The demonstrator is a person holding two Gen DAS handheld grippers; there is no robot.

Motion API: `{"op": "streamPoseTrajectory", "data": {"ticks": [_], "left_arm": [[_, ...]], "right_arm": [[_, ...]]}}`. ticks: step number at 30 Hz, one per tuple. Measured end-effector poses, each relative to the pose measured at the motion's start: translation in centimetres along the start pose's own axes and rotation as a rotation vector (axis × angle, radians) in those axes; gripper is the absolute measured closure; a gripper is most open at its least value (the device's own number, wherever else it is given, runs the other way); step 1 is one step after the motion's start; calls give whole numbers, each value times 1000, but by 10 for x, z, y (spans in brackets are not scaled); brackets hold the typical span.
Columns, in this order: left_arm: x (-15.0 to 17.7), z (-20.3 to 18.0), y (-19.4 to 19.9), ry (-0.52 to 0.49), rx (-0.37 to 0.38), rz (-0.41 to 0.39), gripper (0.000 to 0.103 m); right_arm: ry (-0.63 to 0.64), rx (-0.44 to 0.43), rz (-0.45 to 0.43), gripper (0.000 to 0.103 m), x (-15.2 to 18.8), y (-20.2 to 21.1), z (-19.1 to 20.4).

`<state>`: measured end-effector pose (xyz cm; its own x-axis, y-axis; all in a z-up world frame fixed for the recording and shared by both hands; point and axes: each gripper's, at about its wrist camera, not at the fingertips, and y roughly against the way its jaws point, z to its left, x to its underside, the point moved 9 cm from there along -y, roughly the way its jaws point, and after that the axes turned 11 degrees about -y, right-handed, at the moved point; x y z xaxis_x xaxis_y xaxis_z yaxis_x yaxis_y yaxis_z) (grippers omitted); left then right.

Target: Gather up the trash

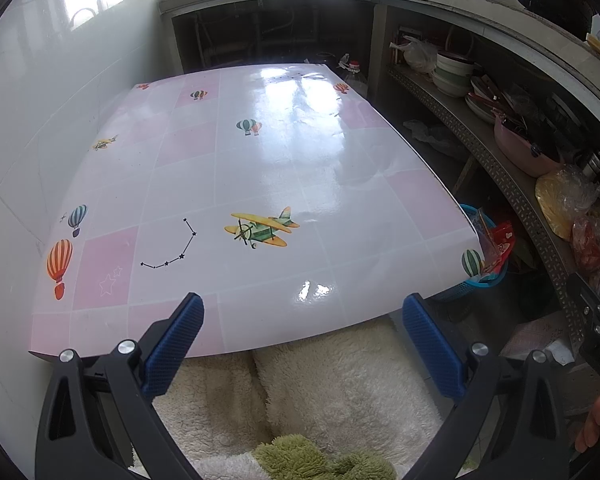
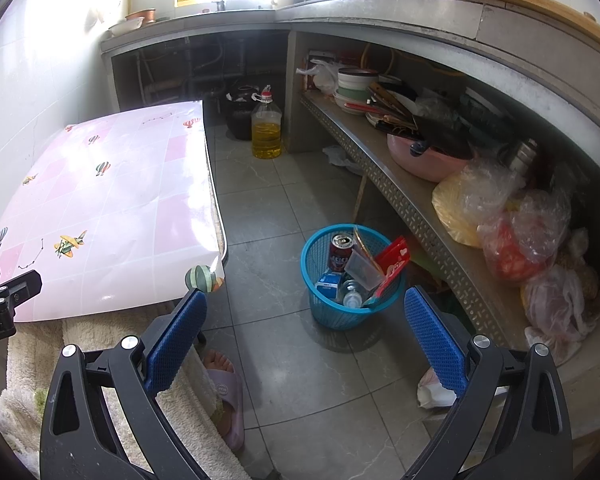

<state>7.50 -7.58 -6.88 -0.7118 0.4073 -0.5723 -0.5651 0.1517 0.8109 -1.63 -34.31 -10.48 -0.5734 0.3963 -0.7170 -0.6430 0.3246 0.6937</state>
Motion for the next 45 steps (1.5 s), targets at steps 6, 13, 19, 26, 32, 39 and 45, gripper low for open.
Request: {"op": "streamPoseTrajectory", "data": {"ticks": [6, 13, 19, 26, 32, 39, 45], "left_arm": [[0, 0, 0, 2, 0, -1, 6], [0, 1, 0, 0, 1, 0, 6], [0, 1, 0, 2, 2, 0, 6], [0, 1, 0, 1, 2, 1, 6], [0, 1, 0, 2, 2, 1, 6], [0, 2, 0, 2, 3, 1, 6], [0, 2, 0, 0, 2, 1, 6]], "right_arm": [[-2, 1, -2, 8, 1, 0, -1], [-4, 1, -2, 8, 1, 1, -1], [-5, 1, -1, 8, 1, 1, -1], [-5, 2, -2, 8, 1, 1, -1], [-6, 2, -2, 8, 1, 1, -1], [-6, 2, -2, 8, 1, 1, -1], [-12, 5, -1, 8, 4, 2, -2]]}}
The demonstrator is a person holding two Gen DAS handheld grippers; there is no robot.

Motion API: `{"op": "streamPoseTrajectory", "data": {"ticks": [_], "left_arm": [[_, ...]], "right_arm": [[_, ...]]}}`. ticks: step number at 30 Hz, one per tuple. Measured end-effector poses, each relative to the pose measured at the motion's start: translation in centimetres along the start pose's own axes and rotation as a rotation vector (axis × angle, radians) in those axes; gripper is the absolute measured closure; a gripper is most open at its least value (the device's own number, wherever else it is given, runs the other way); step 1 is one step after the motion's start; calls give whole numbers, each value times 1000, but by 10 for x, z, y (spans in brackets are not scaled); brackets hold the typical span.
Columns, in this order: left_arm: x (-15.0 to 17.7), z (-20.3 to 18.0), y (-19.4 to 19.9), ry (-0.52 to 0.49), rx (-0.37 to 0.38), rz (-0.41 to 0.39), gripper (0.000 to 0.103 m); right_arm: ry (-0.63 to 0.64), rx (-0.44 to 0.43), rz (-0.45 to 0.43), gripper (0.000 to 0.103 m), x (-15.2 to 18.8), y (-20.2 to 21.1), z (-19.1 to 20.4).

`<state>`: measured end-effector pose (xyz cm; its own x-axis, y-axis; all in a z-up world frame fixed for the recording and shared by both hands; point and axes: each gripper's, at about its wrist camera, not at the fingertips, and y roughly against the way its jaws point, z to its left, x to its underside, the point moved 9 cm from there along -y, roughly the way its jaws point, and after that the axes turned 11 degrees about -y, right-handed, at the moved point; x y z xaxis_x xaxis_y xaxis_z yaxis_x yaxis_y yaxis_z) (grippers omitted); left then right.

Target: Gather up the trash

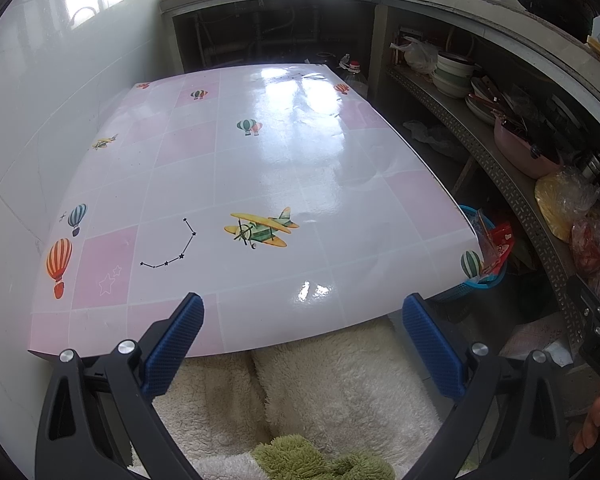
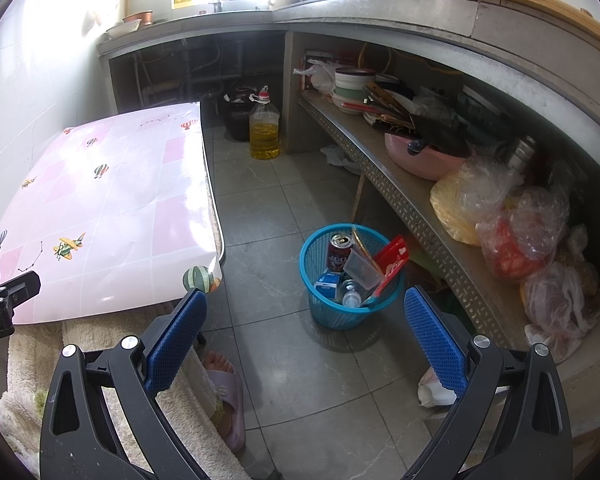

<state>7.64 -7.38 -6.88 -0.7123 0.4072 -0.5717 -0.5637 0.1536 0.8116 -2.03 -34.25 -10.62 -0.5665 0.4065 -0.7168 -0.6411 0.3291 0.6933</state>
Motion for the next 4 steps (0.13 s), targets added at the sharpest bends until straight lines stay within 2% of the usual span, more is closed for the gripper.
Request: {"op": "streamPoseTrajectory", "data": {"ticks": [4], "left_arm": [[0, -1, 0, 2, 2, -1, 6]], "right_arm": [[0, -1, -1, 8, 0, 0, 0]]}}
